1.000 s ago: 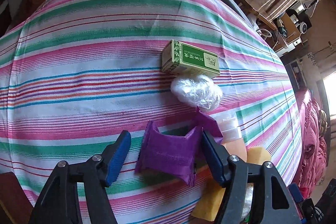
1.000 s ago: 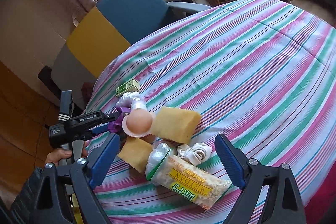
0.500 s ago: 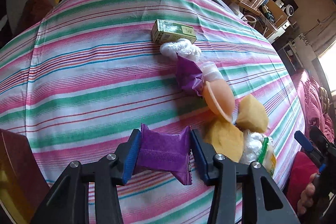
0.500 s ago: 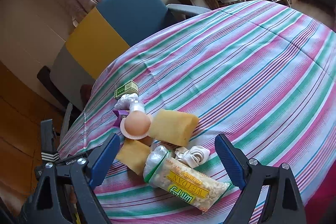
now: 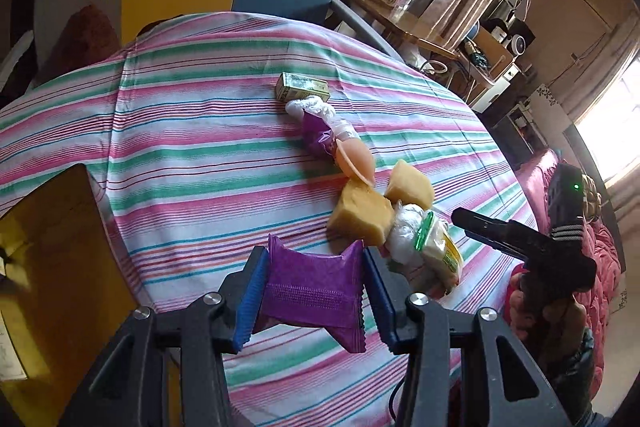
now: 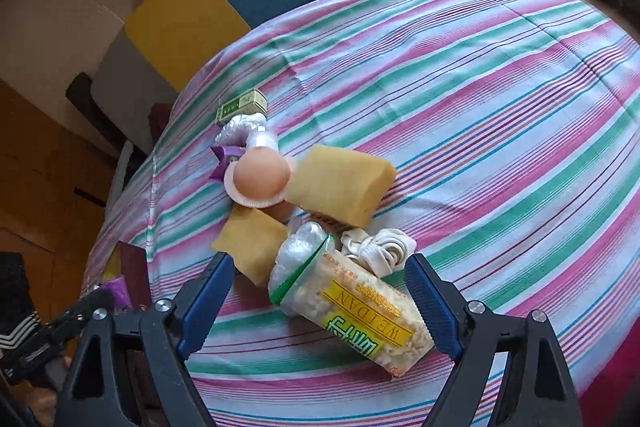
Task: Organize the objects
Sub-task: 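Carry the purple packet with the left tool and drop it in the tray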
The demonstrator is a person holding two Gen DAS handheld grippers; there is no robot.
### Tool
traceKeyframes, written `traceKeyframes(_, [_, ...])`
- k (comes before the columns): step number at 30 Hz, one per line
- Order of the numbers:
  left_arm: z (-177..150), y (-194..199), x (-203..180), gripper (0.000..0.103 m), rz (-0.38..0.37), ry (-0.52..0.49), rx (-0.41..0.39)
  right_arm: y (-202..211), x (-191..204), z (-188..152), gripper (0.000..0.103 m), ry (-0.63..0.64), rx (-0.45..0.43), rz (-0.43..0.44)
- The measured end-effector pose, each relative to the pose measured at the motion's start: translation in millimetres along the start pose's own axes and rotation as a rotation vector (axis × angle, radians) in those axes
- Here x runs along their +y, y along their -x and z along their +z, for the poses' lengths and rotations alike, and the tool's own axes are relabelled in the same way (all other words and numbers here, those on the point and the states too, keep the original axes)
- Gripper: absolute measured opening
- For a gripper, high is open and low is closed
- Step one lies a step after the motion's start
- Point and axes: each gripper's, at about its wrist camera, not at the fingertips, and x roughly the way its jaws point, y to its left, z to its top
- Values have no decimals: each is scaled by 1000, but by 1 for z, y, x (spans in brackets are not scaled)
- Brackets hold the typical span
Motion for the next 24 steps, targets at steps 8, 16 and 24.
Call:
traceKeyframes(8, [-34,47,28,48,-10,37,-49,-15,9,-10,88,159,189,-150])
traceKeyframes(16, [-78,106,82,48,66,112,-97,-30,1,-12,74,154,272,-180])
traceKeyframes(24, [-140,147,146,48,237,183,-97,-31,9,-17,56,241,291,-232])
